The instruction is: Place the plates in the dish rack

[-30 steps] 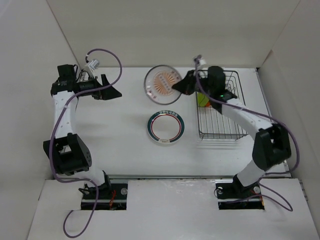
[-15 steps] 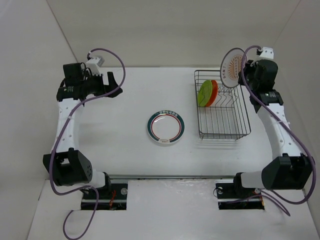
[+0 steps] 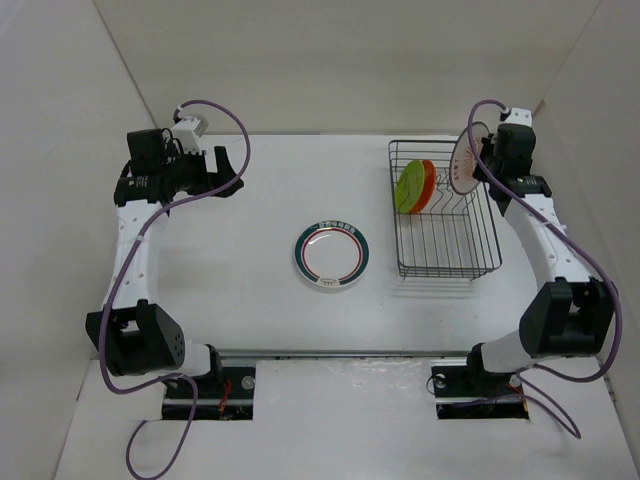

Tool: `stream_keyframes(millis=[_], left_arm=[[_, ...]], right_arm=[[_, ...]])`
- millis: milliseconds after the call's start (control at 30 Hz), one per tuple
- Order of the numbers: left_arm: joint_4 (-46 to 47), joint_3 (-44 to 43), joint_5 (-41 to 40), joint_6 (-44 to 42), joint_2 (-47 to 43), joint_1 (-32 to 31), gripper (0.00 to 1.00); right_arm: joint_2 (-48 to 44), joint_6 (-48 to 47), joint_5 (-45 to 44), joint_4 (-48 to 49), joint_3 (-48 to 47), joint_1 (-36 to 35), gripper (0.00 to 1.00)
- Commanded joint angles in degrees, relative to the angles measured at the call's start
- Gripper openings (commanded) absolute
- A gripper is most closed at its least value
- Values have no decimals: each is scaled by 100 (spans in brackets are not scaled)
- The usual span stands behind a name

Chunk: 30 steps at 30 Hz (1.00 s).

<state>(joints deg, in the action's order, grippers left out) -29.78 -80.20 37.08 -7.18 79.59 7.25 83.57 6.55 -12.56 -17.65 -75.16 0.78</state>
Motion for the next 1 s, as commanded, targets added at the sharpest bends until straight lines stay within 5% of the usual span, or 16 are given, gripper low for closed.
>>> stream_keyframes(millis=[0,400,667,900,967], left_arm=[[122,40,19,-3,-234,14,100],[122,40,71,-3,-128,14,100],[-10,92,343,-354,319,-91,100],[429,611,282,-354,644,-733,100],[490,673,369,-354,768,-944,100]], right_arm=[[141,-66,-63,447,-88,-7,1],[590,-13,113,499,-87,-7,1],[828,40,8,350,-166,-113,43],[601,40,8,227,-333,-113,50],[494,92,-123,122,-403,-113,65]])
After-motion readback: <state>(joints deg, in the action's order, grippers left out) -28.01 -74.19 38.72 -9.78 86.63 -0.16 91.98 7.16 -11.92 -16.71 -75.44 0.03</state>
